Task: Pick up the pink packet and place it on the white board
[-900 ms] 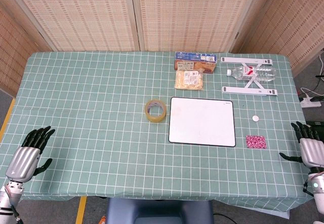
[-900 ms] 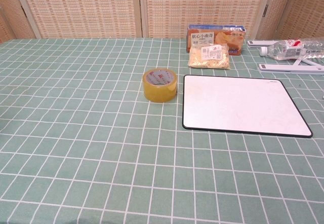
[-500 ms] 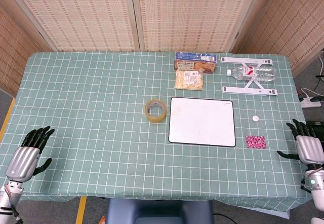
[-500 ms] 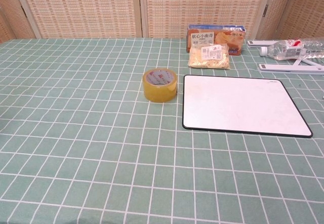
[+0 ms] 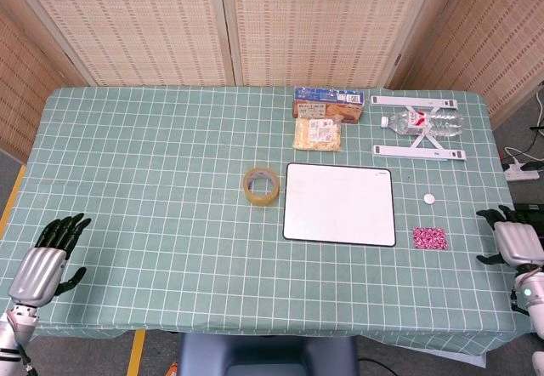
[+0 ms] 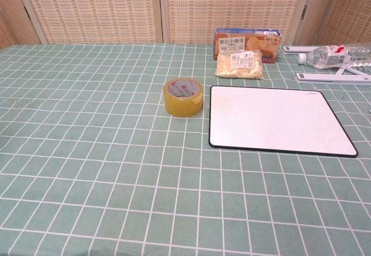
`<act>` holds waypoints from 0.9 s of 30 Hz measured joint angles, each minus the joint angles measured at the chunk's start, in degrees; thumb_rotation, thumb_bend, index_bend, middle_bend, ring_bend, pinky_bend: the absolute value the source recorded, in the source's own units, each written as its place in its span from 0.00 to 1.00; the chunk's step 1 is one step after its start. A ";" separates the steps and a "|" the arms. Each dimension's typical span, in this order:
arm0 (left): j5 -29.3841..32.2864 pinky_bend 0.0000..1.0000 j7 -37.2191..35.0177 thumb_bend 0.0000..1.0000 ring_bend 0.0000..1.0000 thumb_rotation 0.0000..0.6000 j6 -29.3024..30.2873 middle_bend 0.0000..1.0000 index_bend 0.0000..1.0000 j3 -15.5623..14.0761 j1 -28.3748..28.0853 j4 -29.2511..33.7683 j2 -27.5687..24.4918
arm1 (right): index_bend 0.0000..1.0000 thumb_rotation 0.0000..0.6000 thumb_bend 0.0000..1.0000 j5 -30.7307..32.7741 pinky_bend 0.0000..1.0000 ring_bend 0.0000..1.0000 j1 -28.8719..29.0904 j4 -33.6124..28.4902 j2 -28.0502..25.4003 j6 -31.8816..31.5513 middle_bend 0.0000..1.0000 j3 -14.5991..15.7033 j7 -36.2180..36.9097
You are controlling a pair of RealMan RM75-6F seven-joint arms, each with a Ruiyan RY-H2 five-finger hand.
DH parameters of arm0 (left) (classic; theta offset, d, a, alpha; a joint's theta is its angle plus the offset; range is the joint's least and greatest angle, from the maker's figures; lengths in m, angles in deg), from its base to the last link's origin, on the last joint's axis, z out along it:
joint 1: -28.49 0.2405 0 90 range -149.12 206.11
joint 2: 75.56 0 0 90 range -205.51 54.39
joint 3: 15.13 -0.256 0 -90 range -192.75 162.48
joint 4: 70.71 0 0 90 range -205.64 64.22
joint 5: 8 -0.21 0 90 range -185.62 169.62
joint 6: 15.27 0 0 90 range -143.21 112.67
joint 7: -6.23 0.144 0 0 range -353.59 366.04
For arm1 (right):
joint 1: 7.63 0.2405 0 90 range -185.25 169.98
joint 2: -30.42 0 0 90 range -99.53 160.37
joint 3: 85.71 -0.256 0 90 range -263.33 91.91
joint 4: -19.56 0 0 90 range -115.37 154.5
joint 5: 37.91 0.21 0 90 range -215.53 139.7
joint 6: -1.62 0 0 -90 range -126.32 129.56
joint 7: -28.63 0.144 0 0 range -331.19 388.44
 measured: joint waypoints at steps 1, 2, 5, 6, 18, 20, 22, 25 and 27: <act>-0.03 0.00 -0.16 0.28 0.00 1.00 0.12 0.00 0.00 0.02 0.03 0.02 -0.07 | 0.21 1.00 0.00 -0.13 0.35 0.23 0.18 -0.42 -0.02 -0.07 0.29 0.02 0.01; -0.10 0.00 -0.29 0.28 0.00 1.00 0.19 0.00 0.00 0.02 0.07 0.01 -0.16 | 0.21 1.00 0.00 -0.21 0.37 0.25 0.30 -0.79 -0.06 -0.08 0.30 0.05 0.04; -0.08 0.00 -0.35 0.28 0.00 1.00 0.08 0.00 0.00 -0.14 0.15 -0.12 -0.24 | 0.22 1.00 0.00 -0.28 0.45 0.31 0.66 -2.40 -0.35 0.21 0.35 0.12 0.27; -0.06 0.00 -0.45 0.28 0.00 1.00 0.06 0.00 0.00 -0.17 0.19 -0.14 -0.27 | 0.22 1.00 0.00 -0.24 0.46 0.33 0.79 -2.92 -0.47 0.49 0.37 0.14 0.29; -0.16 0.00 -1.28 0.28 0.00 1.00 -0.05 0.00 0.00 -0.38 0.36 -0.61 -0.34 | 0.22 1.00 0.00 1.27 0.50 0.38 3.14 -7.15 -1.63 5.04 0.42 -0.03 -2.88; -0.13 0.00 -1.16 0.27 0.00 1.00 -0.23 0.00 0.00 -0.45 0.32 -0.64 -0.30 | 0.23 1.00 0.00 1.57 0.50 0.38 3.68 -7.97 -1.93 6.06 0.42 -0.09 -3.53; -0.08 0.00 -1.14 0.27 0.00 1.00 -0.38 0.00 0.00 -0.51 0.31 -0.68 -0.31 | 0.24 1.00 0.00 1.92 0.50 0.39 4.20 -9.00 -2.29 7.06 0.42 -0.14 -4.31; 0.14 0.00 -1.32 0.27 0.00 1.00 -0.75 0.00 0.00 -0.53 0.25 -0.75 -0.36 | 0.27 1.00 0.00 2.53 0.50 0.41 4.75 -10.40 -2.76 7.90 0.42 -0.31 -5.82; 0.14 0.00 -1.42 0.28 0.00 1.00 -0.81 0.00 0.00 -0.55 0.22 -0.78 -0.39 | 0.28 1.00 0.00 2.98 0.50 0.41 4.93 -11.15 -2.97 8.12 0.42 -0.46 -6.85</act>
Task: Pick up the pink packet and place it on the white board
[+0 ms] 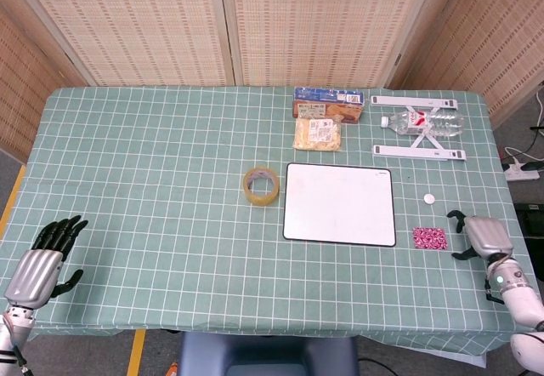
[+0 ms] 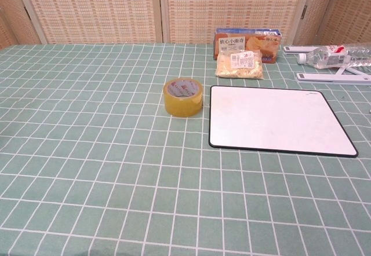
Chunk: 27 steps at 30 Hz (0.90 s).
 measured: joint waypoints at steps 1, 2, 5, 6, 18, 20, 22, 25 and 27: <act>-0.07 0.00 -0.06 0.28 0.00 1.00 0.00 0.00 0.00 -0.02 -0.01 0.00 -0.01 | 0.29 1.00 0.00 0.32 0.50 0.41 0.09 -0.51 -0.13 0.09 0.42 -0.11 -0.72; -0.16 0.00 -0.12 0.28 0.00 1.00 0.02 0.00 0.00 -0.04 -0.02 0.01 -0.02 | 0.30 1.00 0.00 0.56 0.50 0.41 0.14 -0.91 -0.24 0.12 0.42 -0.20 -1.26; -0.39 0.00 -0.24 0.27 0.00 1.00 0.05 0.00 0.00 -0.14 -0.03 0.00 -0.06 | 0.31 1.00 0.00 1.44 0.50 0.41 0.26 -2.17 -0.56 0.23 0.42 -0.49 -3.02; -0.43 0.00 -0.30 0.27 0.00 1.00 0.04 0.00 0.00 -0.17 -0.04 -0.01 -0.08 | 0.31 1.00 0.00 1.73 0.50 0.41 0.29 -2.45 -0.62 0.27 0.42 -0.58 -3.51; -0.68 0.00 -1.15 0.27 0.00 1.00 0.32 0.00 0.00 -0.22 0.03 -0.11 -0.32 | 0.35 1.00 0.00 5.01 0.50 0.41 1.05 -3.73 -0.25 1.56 0.42 -1.62 -8.40; -0.72 0.00 -1.03 0.27 0.00 1.00 0.23 0.00 0.00 -0.27 0.02 -0.11 -0.30 | 0.35 1.00 0.00 5.27 0.50 0.41 1.16 -3.97 -0.21 1.55 0.42 -1.75 -8.91; -0.67 0.00 -0.96 0.27 0.00 1.00 0.10 0.00 0.00 -0.32 0.00 -0.11 -0.29 | 0.36 1.00 0.00 5.58 0.50 0.41 1.24 -4.20 -0.16 1.51 0.42 -1.87 -9.43; -0.58 0.00 -1.08 0.27 0.00 1.00 0.09 0.00 0.00 -0.34 0.05 -0.13 -0.31 | 0.36 1.00 0.00 6.08 0.50 0.41 1.33 -4.37 0.08 1.60 0.42 -1.97 -10.04; -0.52 0.00 -1.27 0.27 0.00 1.00 0.11 0.00 0.00 -0.36 0.12 -0.17 -0.34 | 0.36 1.00 0.00 6.35 0.50 0.41 1.37 -4.35 0.29 1.75 0.42 -2.01 -10.23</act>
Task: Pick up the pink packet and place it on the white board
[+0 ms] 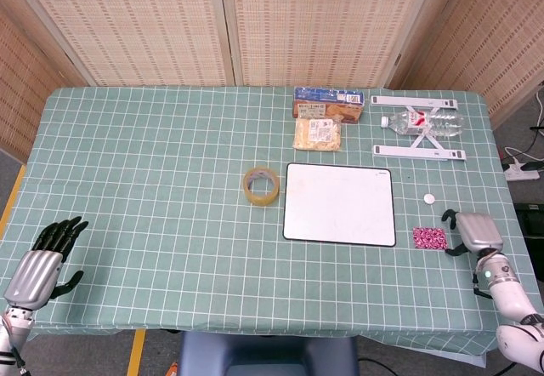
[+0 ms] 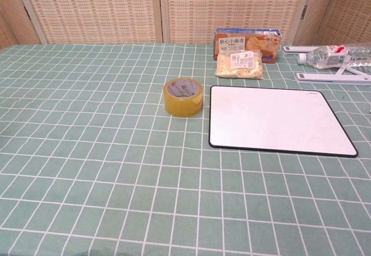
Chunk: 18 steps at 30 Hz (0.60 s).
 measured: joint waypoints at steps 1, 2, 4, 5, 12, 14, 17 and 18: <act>0.03 0.00 -0.09 0.27 0.00 1.00 0.01 0.00 0.00 -0.01 0.03 -0.04 -0.01 | 0.36 1.00 0.00 0.17 0.50 0.41 0.03 0.07 0.13 0.18 0.42 -0.01 -0.07; 0.07 0.00 -0.19 0.27 0.00 1.00 0.02 0.00 0.00 -0.01 0.07 -0.09 -0.02 | 0.36 1.00 0.00 0.32 0.50 0.41 0.05 0.13 0.24 0.35 0.42 -0.02 -0.10; 0.17 0.00 -0.39 0.28 0.00 1.00 0.05 0.00 0.00 -0.01 0.13 -0.17 -0.03 | 0.36 1.00 0.00 0.63 0.50 0.41 0.10 0.27 0.45 0.67 0.42 -0.04 -0.15; 0.23 0.00 -0.52 0.27 0.00 1.00 0.08 0.00 0.00 -0.02 0.20 -0.24 -0.05 | 0.36 1.00 0.00 0.73 0.50 0.41 0.12 0.32 0.49 0.78 0.42 -0.04 -0.16; 0.35 0.00 -0.94 0.27 0.00 1.00 0.42 0.00 0.00 -0.03 0.48 -0.44 -0.09 | 0.37 1.00 0.00 0.97 0.50 0.42 0.31 0.39 0.52 0.99 0.42 -0.13 -0.25; 0.45 0.00 -0.98 0.27 0.00 1.00 0.62 0.00 0.00 -0.07 0.73 -0.50 -0.10 | 0.38 1.00 0.00 0.97 0.50 0.42 0.52 0.32 0.52 1.23 0.42 -0.15 -0.30; 0.60 0.00 -0.86 0.28 0.00 1.00 0.70 0.00 0.00 -0.14 0.93 -0.57 -0.03 | 0.38 1.00 0.00 1.10 0.50 0.42 0.86 0.31 0.52 1.80 0.42 -0.14 -0.56; 0.64 0.00 -0.85 0.28 0.00 1.00 0.74 0.00 0.00 -0.14 0.99 -0.59 -0.02 | 0.38 1.00 0.00 1.15 0.50 0.42 0.95 0.31 0.51 1.96 0.42 -0.14 -0.63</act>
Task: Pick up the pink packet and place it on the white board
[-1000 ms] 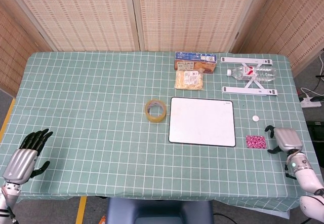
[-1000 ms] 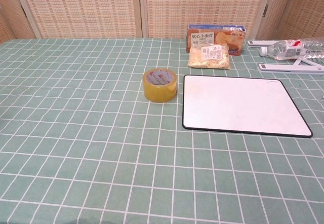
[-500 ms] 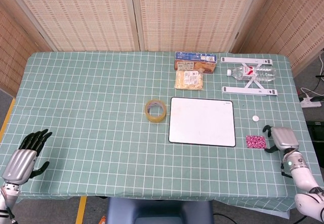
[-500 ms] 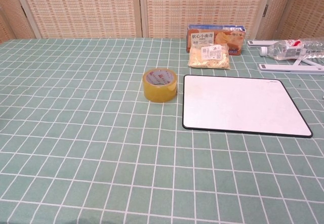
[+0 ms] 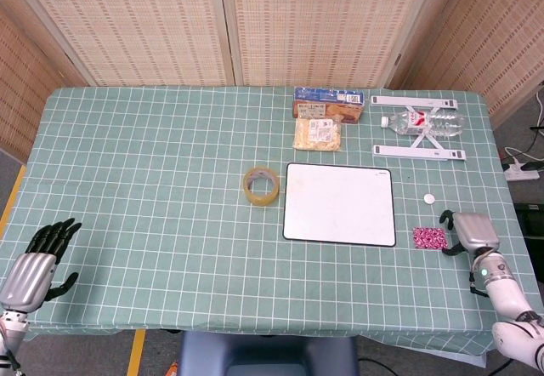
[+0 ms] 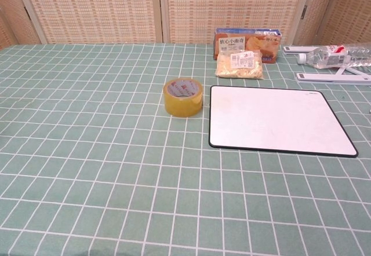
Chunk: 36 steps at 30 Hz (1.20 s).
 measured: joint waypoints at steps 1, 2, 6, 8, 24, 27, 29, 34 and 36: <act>0.04 0.00 0.00 0.27 0.00 1.00 0.04 0.00 0.00 -0.01 0.06 -0.03 0.01 | 0.38 1.00 0.00 0.08 0.50 0.42 0.12 -0.04 -0.03 0.26 0.42 -0.01 -0.07; 0.13 0.00 -0.04 0.27 0.00 1.00 0.07 0.00 0.00 -0.01 0.14 -0.09 0.03 | 0.38 1.00 0.00 0.16 0.49 0.42 0.22 -0.06 -0.04 0.50 0.42 -0.01 -0.13; 0.48 0.00 -0.29 0.28 0.00 1.00 0.09 0.00 0.00 0.06 0.33 -0.31 0.06 | 0.38 1.00 0.00 0.72 0.48 0.42 0.72 -0.09 -0.02 1.74 0.42 -0.04 -0.66; 0.50 0.00 -0.41 0.28 0.00 1.00 0.12 0.00 0.00 0.07 0.40 -0.42 0.05 | 0.38 1.00 0.00 1.11 0.48 0.42 1.00 -0.20 -0.01 2.34 0.42 -0.06 -1.21; 0.09 0.00 -1.49 0.27 0.00 1.00 0.39 0.00 0.00 0.07 0.61 -0.70 -0.18 | 0.47 1.00 0.00 3.66 0.48 0.45 1.35 -2.06 -0.51 3.06 0.43 -0.42 -3.88; 0.13 0.00 -1.47 0.27 0.00 1.00 0.29 0.00 0.00 0.10 0.59 -0.76 -0.11 | 0.48 1.00 0.00 4.00 0.48 0.45 1.63 -2.11 -0.49 3.42 0.44 -0.55 -4.11; 0.19 0.00 -1.39 0.27 0.00 1.00 0.05 0.00 0.00 0.09 0.52 -0.82 -0.05 | 0.48 1.00 0.00 4.17 0.48 0.46 1.73 -2.14 -0.49 3.52 0.44 -0.65 -4.09; 0.31 0.00 -1.38 0.28 0.00 1.00 -0.25 0.00 0.00 0.13 0.41 -0.91 0.04 | 0.49 1.00 0.00 4.04 0.48 0.46 1.66 -3.02 -1.03 2.87 0.44 -0.82 -3.63; 0.32 0.00 -1.43 0.27 0.00 1.00 -0.26 0.00 0.00 0.14 0.42 -0.92 0.04 | 0.49 1.00 0.00 3.87 0.48 0.46 1.58 -3.81 -1.62 2.40 0.44 -0.91 -3.37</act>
